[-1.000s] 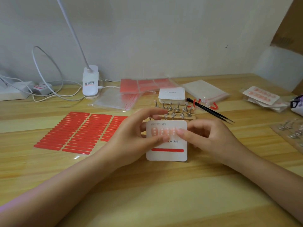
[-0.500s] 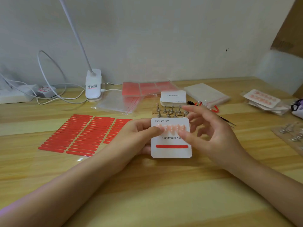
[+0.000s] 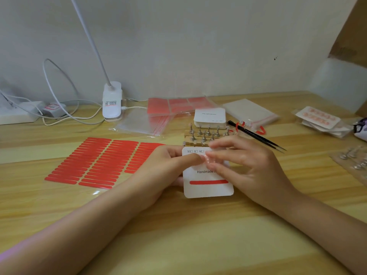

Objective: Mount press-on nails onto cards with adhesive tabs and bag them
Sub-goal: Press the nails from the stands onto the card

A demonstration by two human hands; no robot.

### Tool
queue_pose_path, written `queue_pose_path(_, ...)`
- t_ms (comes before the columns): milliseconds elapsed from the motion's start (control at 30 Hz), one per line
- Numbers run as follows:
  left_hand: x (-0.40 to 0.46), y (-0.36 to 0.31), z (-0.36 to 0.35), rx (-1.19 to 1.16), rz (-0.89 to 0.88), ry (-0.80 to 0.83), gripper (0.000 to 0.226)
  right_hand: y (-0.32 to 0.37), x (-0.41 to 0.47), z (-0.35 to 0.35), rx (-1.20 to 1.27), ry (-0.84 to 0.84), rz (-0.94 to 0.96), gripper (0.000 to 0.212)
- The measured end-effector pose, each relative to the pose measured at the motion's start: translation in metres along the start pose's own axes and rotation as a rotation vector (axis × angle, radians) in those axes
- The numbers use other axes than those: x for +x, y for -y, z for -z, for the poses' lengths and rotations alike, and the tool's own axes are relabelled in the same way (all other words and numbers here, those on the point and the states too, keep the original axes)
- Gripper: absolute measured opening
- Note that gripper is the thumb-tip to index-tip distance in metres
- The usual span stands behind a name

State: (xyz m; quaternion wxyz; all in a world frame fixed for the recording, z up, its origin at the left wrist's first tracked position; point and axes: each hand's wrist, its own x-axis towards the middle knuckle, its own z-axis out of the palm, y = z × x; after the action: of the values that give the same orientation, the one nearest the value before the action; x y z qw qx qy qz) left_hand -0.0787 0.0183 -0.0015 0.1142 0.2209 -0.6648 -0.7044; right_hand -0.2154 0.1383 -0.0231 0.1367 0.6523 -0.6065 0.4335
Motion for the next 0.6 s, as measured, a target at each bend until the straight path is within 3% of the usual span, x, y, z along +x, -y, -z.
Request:
queue_pose_path(267, -0.0009, -0.0011, 0.0000, -0.016, 0.021, 0.017, 0.014, 0.0005, -0.0014, 0.0004, -0.159, 0.009, 0.083, 0.024)
queue_pose_path(600, -0.0030, -0.0025, -0.0006, -0.027, 0.009, 0.022, 0.022, 0.0014, -0.0025, -0.0023, -0.157, -0.018, 0.077, 0.022)
